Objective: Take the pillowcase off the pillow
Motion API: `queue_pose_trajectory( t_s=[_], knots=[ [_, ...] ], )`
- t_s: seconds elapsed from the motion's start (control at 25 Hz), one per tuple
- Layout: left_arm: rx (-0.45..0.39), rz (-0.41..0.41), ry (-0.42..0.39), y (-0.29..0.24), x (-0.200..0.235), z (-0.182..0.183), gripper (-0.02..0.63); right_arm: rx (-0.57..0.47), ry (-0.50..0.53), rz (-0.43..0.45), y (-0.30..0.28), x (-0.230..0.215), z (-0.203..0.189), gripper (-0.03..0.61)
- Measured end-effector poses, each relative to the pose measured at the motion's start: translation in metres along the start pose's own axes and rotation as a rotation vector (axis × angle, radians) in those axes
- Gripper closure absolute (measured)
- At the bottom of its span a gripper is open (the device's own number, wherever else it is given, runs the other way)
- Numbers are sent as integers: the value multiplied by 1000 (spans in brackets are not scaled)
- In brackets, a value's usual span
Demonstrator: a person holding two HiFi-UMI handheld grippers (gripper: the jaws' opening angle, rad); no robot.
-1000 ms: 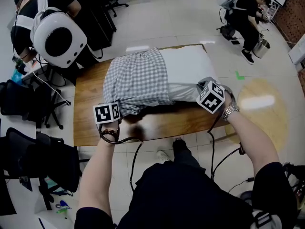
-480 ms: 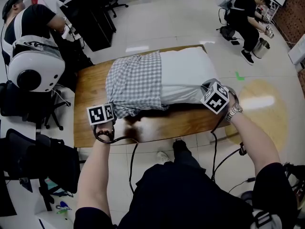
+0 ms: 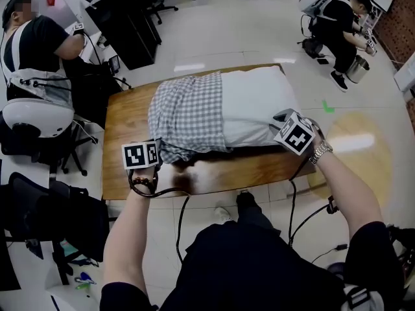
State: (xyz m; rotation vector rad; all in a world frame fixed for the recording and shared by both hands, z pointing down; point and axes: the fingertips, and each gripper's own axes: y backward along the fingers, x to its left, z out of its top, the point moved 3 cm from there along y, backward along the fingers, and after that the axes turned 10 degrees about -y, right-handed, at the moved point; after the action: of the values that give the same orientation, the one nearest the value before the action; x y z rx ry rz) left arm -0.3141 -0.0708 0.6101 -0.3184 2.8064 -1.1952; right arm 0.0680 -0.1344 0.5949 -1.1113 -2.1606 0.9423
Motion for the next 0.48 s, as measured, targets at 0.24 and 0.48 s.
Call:
queue_pose_trajectory(
  t_s=[0.24, 0.48],
  knots=[
    [-56, 20, 0, 18, 13, 18, 514, -25, -33, 65, 19, 8, 23, 443],
    [-112, 62, -33, 32, 16, 37, 531, -42, -24, 60, 27, 8, 32, 443]
  ],
)
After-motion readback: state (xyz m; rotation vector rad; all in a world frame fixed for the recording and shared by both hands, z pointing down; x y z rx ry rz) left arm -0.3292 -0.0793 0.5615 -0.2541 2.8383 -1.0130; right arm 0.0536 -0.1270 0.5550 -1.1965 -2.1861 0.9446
